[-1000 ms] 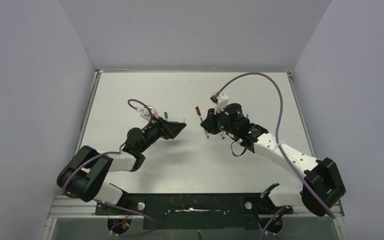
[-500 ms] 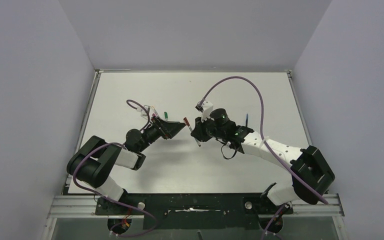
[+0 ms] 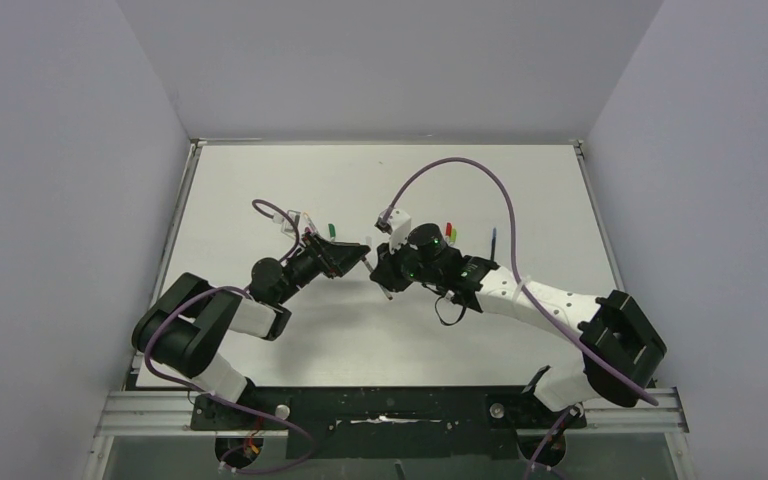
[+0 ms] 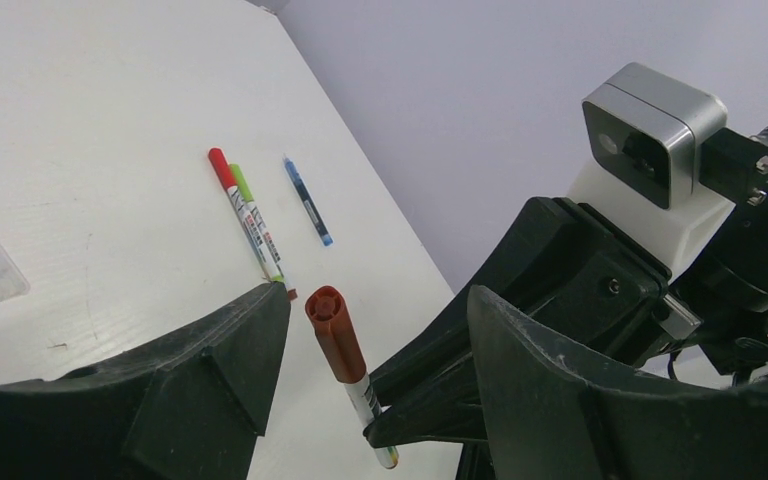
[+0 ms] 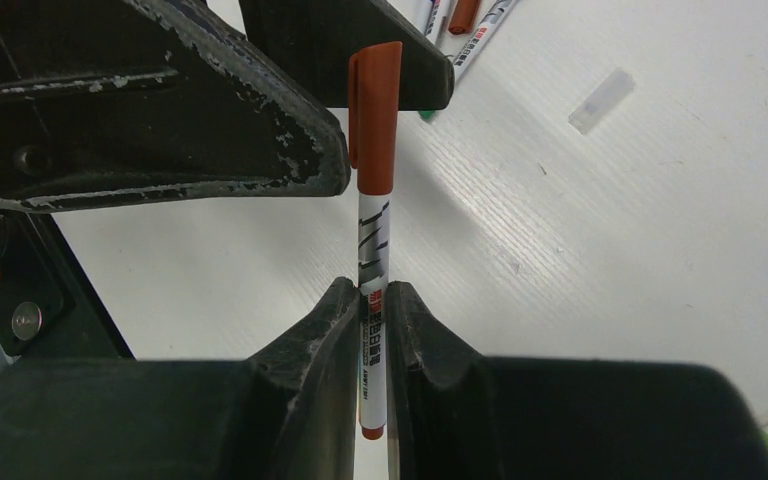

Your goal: Open the pen caps

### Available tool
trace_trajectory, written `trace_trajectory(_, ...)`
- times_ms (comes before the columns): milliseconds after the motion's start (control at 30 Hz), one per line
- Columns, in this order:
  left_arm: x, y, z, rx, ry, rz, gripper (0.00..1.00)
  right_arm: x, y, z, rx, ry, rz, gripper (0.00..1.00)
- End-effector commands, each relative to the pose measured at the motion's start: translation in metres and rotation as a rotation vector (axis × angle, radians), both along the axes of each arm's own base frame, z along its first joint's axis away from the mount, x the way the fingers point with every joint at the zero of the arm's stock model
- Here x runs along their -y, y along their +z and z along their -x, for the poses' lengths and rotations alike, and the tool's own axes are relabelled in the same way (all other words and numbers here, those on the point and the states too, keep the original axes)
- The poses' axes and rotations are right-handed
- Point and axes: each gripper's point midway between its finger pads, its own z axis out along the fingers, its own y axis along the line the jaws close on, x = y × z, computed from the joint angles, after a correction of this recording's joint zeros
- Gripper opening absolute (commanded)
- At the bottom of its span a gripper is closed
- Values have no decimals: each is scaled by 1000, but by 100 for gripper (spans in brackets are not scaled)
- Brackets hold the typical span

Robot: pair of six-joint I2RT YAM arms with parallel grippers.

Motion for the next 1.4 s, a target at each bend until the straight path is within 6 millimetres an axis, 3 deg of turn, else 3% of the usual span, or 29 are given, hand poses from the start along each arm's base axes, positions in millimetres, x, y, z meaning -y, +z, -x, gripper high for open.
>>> trace_trajectory(0,-3,20,-2,82,19,18,60,-13,43,-11,108,4,-83,0)
trace_trajectory(133,-1,19,-2,79,9,18,52,-11,47,-12,123,-7,-90,0)
trace_trajectory(600,8,14,-3,75,-6,-8,46,-11,50,-11,131,-3,-95,0)
trace_trajectory(1067,9,14,-3,81,-9,-18,17,-17,43,-9,117,18,-76,0)
trace_trajectory(1267,11,13,-2,82,-16,-20,12,-16,40,-10,116,10,-65,24)
trace_trajectory(1367,12,13,-1,82,-21,-17,11,-15,38,-11,115,6,-63,27)
